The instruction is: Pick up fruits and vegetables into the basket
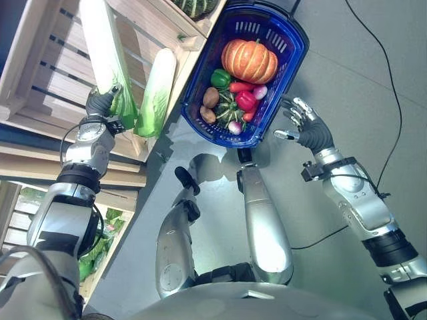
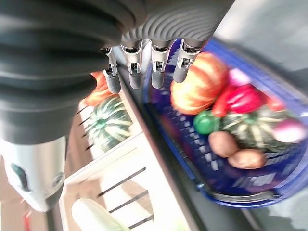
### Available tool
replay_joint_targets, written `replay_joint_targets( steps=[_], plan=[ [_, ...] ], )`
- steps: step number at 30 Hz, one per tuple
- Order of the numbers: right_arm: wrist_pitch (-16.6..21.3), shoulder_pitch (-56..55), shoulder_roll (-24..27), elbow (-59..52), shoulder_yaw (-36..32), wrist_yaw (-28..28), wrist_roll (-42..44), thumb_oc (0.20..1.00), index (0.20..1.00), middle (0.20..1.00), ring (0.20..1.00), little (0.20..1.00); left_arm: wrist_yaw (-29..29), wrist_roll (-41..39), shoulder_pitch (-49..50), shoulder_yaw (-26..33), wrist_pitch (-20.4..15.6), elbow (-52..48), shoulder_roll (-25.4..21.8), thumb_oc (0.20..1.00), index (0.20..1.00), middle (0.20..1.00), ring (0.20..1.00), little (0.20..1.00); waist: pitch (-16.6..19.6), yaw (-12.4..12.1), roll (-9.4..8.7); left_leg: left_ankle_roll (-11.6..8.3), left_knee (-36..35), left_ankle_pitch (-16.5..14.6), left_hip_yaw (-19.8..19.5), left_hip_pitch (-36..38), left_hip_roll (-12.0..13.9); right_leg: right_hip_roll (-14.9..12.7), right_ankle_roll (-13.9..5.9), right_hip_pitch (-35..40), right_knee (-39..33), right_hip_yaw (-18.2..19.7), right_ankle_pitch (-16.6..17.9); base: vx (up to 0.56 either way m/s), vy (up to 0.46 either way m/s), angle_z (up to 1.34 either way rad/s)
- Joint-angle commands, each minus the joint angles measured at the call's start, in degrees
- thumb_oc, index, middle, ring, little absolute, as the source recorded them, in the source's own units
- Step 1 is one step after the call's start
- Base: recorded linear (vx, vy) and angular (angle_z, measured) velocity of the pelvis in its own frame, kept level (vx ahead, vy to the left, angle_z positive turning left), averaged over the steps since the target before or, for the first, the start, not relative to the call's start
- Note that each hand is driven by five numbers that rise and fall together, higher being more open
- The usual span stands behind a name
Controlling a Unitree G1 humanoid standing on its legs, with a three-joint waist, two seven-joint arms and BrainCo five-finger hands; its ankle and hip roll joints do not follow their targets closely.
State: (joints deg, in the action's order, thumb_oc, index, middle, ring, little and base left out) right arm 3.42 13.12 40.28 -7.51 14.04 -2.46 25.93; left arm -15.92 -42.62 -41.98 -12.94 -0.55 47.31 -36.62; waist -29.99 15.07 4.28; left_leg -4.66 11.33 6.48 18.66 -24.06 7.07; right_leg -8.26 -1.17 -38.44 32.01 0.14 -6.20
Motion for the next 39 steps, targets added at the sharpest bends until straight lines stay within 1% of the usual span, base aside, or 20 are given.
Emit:
replay_joint_targets(
  steps=[1,3,4,7,8,9,11,15,16,21,22,24,26,29,33,36,39],
  plan=[
    [2.0,3.2,0.2,-5.3,-2.5,2.4,3.1,1.0,1.0,1.0,1.0,1.0,-3.3,5.5,0.9,5.0,-6.1,-3.6,-3.2,0.2,0.2,0.2,0.2,0.2,0.2,0.0,-0.83,-1.56,10.7,-9.8,-0.6,0.0,1.0,-0.9,-1.23,5.6,-4.3,-2.3,-2.8,-0.01,-0.066,0.15],
    [0.6,6.1,-0.2,-5.7,-2.5,2.7,4.8,1.0,1.0,1.0,1.0,1.0,-3.0,7.8,1.4,5.0,-7.1,-5.0,-3.3,0.2,0.2,0.2,0.2,0.2,0.2,-1.1,-0.81,-1.49,10.5,-9.8,-1.0,0.4,1.0,-1.0,-1.25,6.6,-4.8,-3.0,-2.5,-0.05,-0.073,0.14],
    [0.1,7.2,-0.5,-5.9,-2.3,3.1,5.2,1.0,1.0,1.0,1.0,1.0,-2.8,8.8,1.7,5.0,-7.5,-5.6,-3.4,0.2,0.2,0.2,0.2,0.2,0.2,-1.5,-0.79,-0.88,10.2,-8.4,-0.5,-0.2,1.0,-1.1,-0.83,6.1,-5.4,-3.5,-0.9,-0.09,-0.063,0.11],
    [-2.7,10.5,-1.6,-7.0,-1.8,3.7,8.5,1.0,1.0,1.0,1.0,1.0,-2.7,11.7,2.7,4.7,-8.5,-8.5,-3.0,0.2,0.2,0.2,0.2,0.2,0.2,-2.8,-0.84,-0.62,10.2,-8.5,-1.2,0.5,0.8,-1.2,-0.78,7.3,-5.6,-4.3,-0.8,-0.03,-0.059,0.09],
    [-3.9,12.1,-2.3,-7.1,-1.3,4.0,11.1,1.0,1.0,1.0,1.0,1.0,-2.2,12.8,2.9,4.5,-9.0,-9.8,-2.8,0.2,0.2,0.2,0.2,0.2,0.2,-3.6,-0.81,-0.46,10.4,-8.7,-1.6,0.7,0.7,-1.4,-0.75,7.8,-5.4,-4.5,-0.8,0.0,-0.058,0.05],
    [-4.1,12.7,-2.7,-7.2,-1.2,3.8,12.1,1.0,1.0,1.0,1.0,1.0,-1.9,13.1,3.0,4.5,-9.2,-10.4,-2.7,0.2,0.2,0.2,0.2,0.2,0.2,-3.9,-0.83,-0.39,10.5,-8.8,-1.7,0.8,0.7,-1.5,-0.74,8.0,-5.4,-4.7,-0.8,0.0,-0.066,0.07],
    [-4.9,14.7,-5.1,-7.6,-0.6,2.8,14.4,1.0,1.0,1.0,1.0,1.0,-1.8,15.7,3.6,3.9,-10.3,-13.1,-2.1,0.2,0.2,0.2,0.2,0.2,0.2,-5.0,-0.85,-0.11,10.9,-9.1,-2.3,1.1,0.5,-1.7,-0.75,8.8,-5.2,-5.2,-0.9,0.0,-0.066,0.13],
    [-5.4,16.9,-7.8,-7.6,0.5,1.8,16.9,1.0,1.0,1.0,1.0,1.0,-1.6,18.9,3.6,2.8,-10.8,-16.9,-1.9,0.2,0.2,0.2,0.2,0.2,0.2,-6.0,-0.96,0.09,11.1,-9.3,-2.9,1.5,0.3,-1.9,-0.85,9.7,-5.0,-5.7,-0.8,0.01,-0.046,0.17],
    [-5.2,18.0,-9.2,-7.9,1.1,0.7,16.9,1.0,1.0,1.0,1.0,1.0,-0.8,19.6,3.5,2.2,-11.9,-19.4,-1.6,0.2,0.2,0.2,0.2,0.2,0.2,-6.6,-1.07,0.23,11.1,-9.3,-3.2,1.8,0.1,-2.0,-0.88,10.2,-5.2,-5.9,-0.7,0.01,-0.054,0.11],
    [-4.0,19.6,-13.3,-7.5,2.2,-2.6,19.6,1.0,1.0,1.0,1.0,1.0,0.9,22.0,4.2,1.0,-12.9,-26.1,-0.7,0.2,0.2,0.2,0.2,0.2,0.2,-8.2,-1.75,0.7,11.6,-9.8,-4.1,2.2,-0.1,-2.3,-0.97,11.4,-5.3,-6.8,-0.4,0.01,-0.086,0.1],
    [-3.5,20.3,-15.0,-7.1,2.4,-3.6,21.7,1.0,1.0,1.0,1.0,1.0,1.9,22.0,4.2,0.5,-13.0,-27.9,-0.3,0.2,0.2,0.2,0.2,0.2,0.2,-8.8,-2.06,0.92,11.7,-9.9,-4.4,2.3,-0.3,-2.3,-1.02,11.9,-5.5,-7.1,-0.2,0.01,-0.121,0.11],
    [-2.1,20.9,-17.0,-6.3,2.6,-5.2,22.2,1.0,1.0,1.0,1.0,1.0,2.4,24.2,4.1,-0.4,-13.7,-29.9,0.0,0.2,0.2,0.2,0.2,0.2,0.2,-9.6,-2.56,1.13,11.8,-10.2,-4.9,2.5,-0.4,-2.4,-1.11,12.6,-5.7,-7.7,0.0,0.01,-0.125,0.18],
    [-1.7,21.2,-18.0,-6.3,2.9,-6.3,22.9,1.0,1.0,1.0,1.0,1.0,2.8,24.6,4.1,-1.1,-13.4,-31.5,0.0,0.2,0.2,0.2,0.2,0.2,0.2,-10.0,-2.83,1.23,12.0,-10.3,-5.1,2.6,-0.4,-2.4,-1.17,13.0,-5.8,-8.0,0.1,0.01,-0.08,0.14],
    [0.0,21.5,-19.8,-5.4,3.3,-7.8,25.0,1.0,1.0,1.0,1.0,1.0,2.8,26.4,4.1,-2.3,-13.9,-33.9,0.4,0.2,0.2,0.2,0.2,0.2,0.2,-10.7,-3.31,1.51,12.4,-10.5,-5.5,2.8,-0.4,-2.4,-1.29,13.6,-5.7,-8.5,0.3,0.02,-0.083,0.08],
    [2.5,22.1,-22.1,-3.4,3.1,-11.4,27.2,1.0,1.0,1.0,1.0,1.0,1.0,31.5,3.7,-3.9,-15.2,-37.7,0.8,0.2,0.2,0.2,0.2,0.2,0.2,-11.8,-3.95,1.82,12.8,-10.9,-6.3,3.2,-0.7,-2.4,-1.52,14.6,-6.1,-9.2,0.7,0.02,-0.094,0.1],
    [4.0,22.1,-23.2,-1.8,2.9,-14.3,29.1,1.0,1.0,1.0,1.0,1.0,-0.9,33.2,3.6,-4.5,-15.3,-38.9,1.3,0.2,0.2,0.2,0.2,0.2,0.2,-12.2,-4.27,1.96,13.0,-11.1,-6.6,3.5,-0.7,-2.4,-1.6,15.1,-6.0,-9.4,0.8,0.02,-0.053,0.06],
    [5.5,22.0,-24.5,-0.4,2.6,-16.3,29.5,1.0,1.0,1.0,1.0,1.0,-2.5,36.7,3.4,-5.2,-16.2,-39.8,1.7,0.2,0.2,0.2,0.2,0.2,0.2,-12.5,-4.5,2.09,13.1,-11.3,-6.9,3.7,-0.9,-2.3,-1.75,15.5,-6.1,-9.6,0.9,0.01,-0.048,0.08]
  ],
)
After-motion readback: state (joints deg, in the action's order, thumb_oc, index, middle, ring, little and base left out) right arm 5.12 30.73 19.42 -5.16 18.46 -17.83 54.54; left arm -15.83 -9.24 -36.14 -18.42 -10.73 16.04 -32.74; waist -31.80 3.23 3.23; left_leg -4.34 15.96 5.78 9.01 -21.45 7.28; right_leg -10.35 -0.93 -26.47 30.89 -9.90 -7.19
